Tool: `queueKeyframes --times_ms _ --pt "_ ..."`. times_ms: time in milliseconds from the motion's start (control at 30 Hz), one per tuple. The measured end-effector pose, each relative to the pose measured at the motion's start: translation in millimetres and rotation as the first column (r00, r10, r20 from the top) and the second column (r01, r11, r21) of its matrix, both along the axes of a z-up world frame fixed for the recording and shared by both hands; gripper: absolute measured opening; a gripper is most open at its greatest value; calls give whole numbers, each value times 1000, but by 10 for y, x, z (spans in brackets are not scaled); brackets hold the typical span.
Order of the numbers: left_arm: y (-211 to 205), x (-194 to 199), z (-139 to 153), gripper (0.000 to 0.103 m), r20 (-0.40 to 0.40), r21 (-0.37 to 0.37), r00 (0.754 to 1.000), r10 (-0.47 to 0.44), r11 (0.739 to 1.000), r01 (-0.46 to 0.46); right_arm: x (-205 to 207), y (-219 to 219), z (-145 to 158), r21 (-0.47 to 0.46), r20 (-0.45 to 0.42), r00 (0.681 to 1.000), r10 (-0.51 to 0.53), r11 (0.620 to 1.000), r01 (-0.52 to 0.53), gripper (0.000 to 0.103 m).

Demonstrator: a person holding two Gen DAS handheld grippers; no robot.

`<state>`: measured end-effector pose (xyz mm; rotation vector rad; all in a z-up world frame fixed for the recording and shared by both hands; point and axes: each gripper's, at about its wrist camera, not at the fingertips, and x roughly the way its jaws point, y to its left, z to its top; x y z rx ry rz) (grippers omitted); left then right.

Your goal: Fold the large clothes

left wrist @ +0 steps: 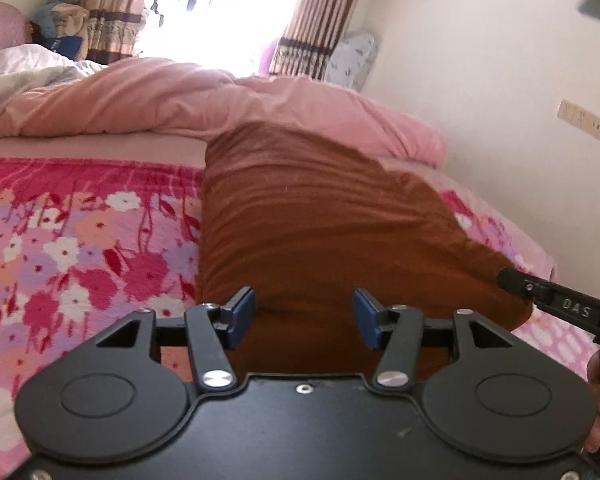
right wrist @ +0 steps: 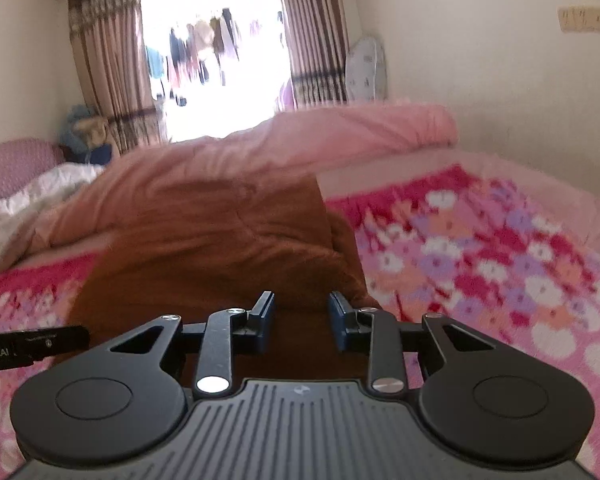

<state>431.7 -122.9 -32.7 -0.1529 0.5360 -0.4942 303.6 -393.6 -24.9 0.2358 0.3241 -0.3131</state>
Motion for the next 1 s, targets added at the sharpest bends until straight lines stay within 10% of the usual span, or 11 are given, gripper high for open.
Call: queueKeyframes --times_ms 233,667,1000 --pt "35 -229 -85 55 9 1 999 -34 999 34 -192 250 147 -57 40 995 87 995 -84 37" --pt "-104 -118 -395 56 -46 50 997 -69 996 71 -39 -69 -470 118 -81 996 42 993 -32 37" --pt "-28 283 256 61 31 30 999 -17 999 16 87 -65 200 38 19 998 65 997 -66 39"
